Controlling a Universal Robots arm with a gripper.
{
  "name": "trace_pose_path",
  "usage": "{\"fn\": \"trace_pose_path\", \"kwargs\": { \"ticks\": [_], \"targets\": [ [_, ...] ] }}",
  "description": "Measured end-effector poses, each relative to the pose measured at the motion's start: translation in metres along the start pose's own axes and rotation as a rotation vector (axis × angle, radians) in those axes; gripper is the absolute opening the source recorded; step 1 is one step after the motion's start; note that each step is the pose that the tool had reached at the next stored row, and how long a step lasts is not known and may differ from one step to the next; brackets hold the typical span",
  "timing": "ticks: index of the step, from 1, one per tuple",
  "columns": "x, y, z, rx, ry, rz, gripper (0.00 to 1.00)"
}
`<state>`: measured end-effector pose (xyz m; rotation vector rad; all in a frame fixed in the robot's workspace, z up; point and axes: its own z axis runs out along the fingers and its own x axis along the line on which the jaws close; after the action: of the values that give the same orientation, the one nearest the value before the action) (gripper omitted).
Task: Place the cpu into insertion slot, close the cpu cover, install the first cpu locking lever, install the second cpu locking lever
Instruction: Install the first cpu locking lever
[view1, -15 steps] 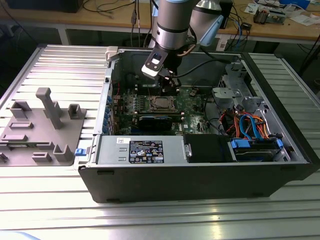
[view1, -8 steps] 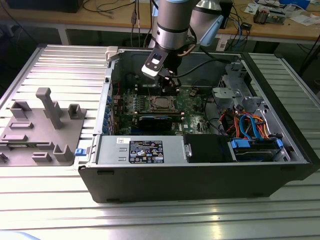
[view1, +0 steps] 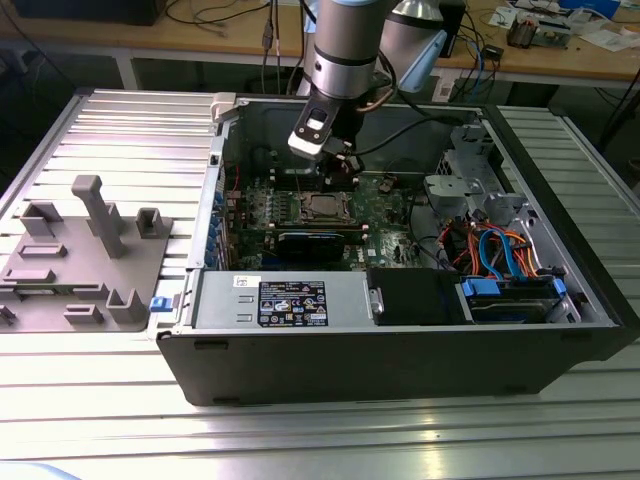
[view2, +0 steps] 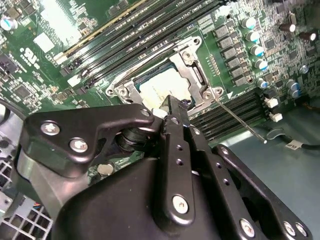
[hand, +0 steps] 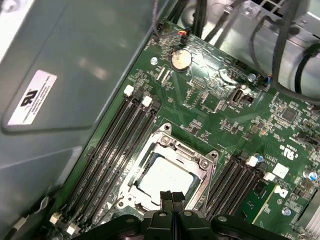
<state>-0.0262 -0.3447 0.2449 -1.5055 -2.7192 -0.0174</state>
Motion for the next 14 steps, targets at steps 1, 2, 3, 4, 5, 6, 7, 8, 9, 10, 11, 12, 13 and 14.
{"fn": "trace_pose_path", "kwargs": {
  "ticks": [1,2,3,4,5,6,7,8,9,10,11,12,13,14],
  "targets": [
    [0.0000,0.0000,0.0000,0.0004,-0.0001,-0.011,0.11],
    [0.0000,0.0000,0.0000,0.0022,-0.0004,-0.063,0.11],
    [0.0000,0.0000,-0.0001,-0.0060,0.0033,-0.103,0.11],
    [0.0001,0.0000,0.0000,-0.0046,0.0033,-0.168,0.11],
    [0.0001,0.0000,0.0000,-0.0022,0.0032,-0.230,0.11],
    [0.0001,0.0001,0.0000,-0.0016,0.0032,-0.248,0.11],
    [0.0001,0.0001,0.0000,-0.0009,0.0032,-0.265,0.11],
    [0.0001,0.0001,0.0000,0.0000,0.0032,-0.289,0.11],
    [0.0001,0.0001,0.0000,0.0007,0.0032,-0.310,0.11],
    [0.0001,0.0001,0.0000,0.0013,0.0031,-0.325,0.11],
    [0.0001,0.0001,0.0000,0.0023,0.0031,-0.354,0.11],
    [0.0001,0.0001,0.0000,0.0029,0.0031,-0.370,0.11],
    [0.0001,0.0001,0.0000,0.0040,0.0030,-0.398,0.11],
    [0.0001,0.0001,-0.0001,0.0046,0.0031,-0.414,0.11]
  ]
}}
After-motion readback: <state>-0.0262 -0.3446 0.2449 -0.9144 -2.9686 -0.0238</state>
